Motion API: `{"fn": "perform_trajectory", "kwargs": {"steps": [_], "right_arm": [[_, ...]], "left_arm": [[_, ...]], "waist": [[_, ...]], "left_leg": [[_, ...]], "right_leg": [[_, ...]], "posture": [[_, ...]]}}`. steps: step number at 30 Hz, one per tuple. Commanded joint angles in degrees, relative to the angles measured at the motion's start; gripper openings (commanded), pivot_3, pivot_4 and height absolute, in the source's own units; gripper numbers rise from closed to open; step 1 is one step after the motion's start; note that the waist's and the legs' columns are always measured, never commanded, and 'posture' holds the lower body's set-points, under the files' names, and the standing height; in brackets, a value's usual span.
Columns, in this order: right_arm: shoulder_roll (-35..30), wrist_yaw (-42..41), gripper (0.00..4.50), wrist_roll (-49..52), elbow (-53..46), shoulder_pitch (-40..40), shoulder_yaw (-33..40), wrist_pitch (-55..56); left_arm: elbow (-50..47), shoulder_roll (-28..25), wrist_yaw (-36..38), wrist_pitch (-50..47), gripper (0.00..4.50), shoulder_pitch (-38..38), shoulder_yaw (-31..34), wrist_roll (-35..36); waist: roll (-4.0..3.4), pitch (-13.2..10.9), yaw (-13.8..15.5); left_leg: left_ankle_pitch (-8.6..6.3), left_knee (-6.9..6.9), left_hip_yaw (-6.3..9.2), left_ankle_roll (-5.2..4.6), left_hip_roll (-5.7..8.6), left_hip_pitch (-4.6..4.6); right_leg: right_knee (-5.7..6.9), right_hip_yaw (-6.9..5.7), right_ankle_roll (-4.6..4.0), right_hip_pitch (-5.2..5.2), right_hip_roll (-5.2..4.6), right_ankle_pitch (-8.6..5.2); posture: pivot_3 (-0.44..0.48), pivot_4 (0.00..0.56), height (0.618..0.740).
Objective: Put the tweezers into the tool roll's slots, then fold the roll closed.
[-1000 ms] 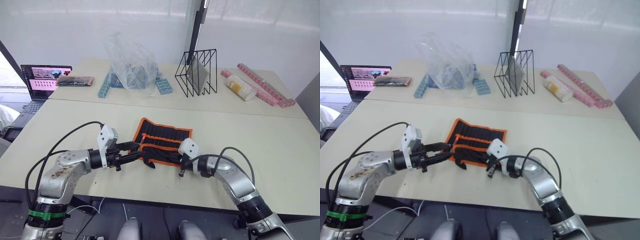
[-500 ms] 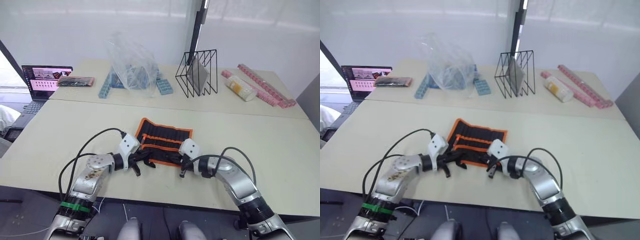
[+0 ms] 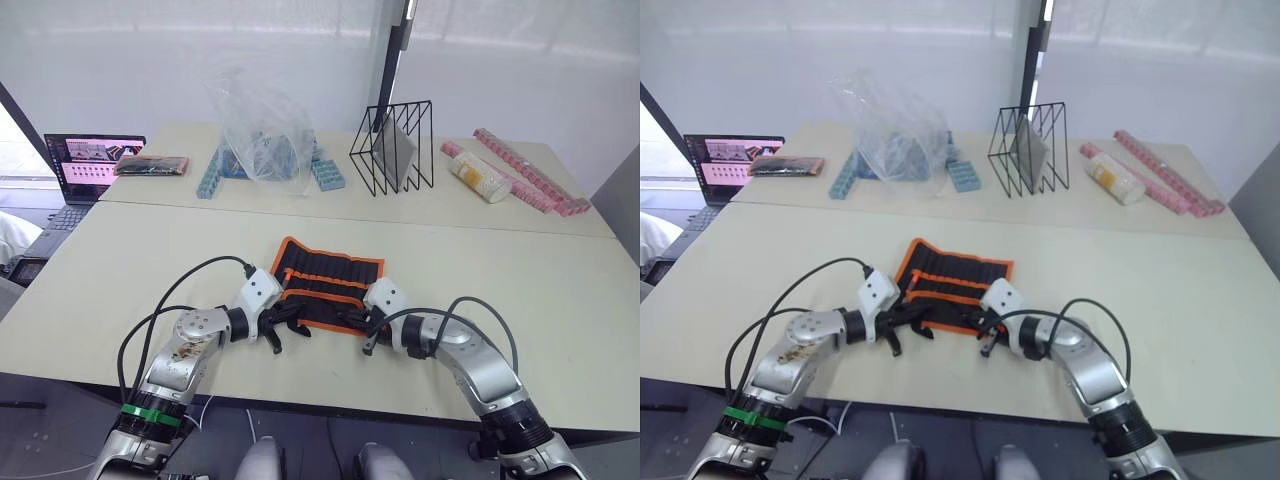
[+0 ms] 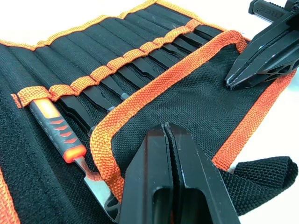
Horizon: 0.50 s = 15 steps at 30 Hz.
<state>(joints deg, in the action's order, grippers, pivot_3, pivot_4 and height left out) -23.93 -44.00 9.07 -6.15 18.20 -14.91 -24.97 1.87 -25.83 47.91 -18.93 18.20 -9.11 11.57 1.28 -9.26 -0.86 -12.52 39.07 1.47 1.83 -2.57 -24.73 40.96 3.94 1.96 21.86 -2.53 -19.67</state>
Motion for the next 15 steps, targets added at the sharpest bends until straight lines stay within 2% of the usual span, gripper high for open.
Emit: {"fn": "perform_trajectory", "kwargs": {"steps": [1, 15], "right_arm": [[0.0, 0.5, 0.0, 0.3, -1.7, -0.2, 0.9, -0.2], [0.6, 1.4, 0.0, 3.6, -10.8, -1.4, 2.2, -1.4]], "left_arm": [[1.2, -0.4, 0.4, -2.3, 0.08, -1.6, -2.3, -1.4], [0.0, -0.5, 0.8, -3.1, 0.08, -0.9, -2.3, -1.1]], "waist": [[0.0, 0.0, 0.0], [0.0, 0.0, 0.0]], "left_leg": [[0.0, 0.0, 0.0, 0.0, -0.01, 0.0], [0.0, -0.05, 0.0, 0.0, -0.01, 0.0]], "right_leg": [[0.0, 0.0, 0.0, 0.0, 0.0, 0.0], [-0.07, 0.0, 0.0, 0.0, 0.0, 0.0]], "posture": [[0.0, 0.15, 0.689], [0.0, 0.15, 0.689]]}}
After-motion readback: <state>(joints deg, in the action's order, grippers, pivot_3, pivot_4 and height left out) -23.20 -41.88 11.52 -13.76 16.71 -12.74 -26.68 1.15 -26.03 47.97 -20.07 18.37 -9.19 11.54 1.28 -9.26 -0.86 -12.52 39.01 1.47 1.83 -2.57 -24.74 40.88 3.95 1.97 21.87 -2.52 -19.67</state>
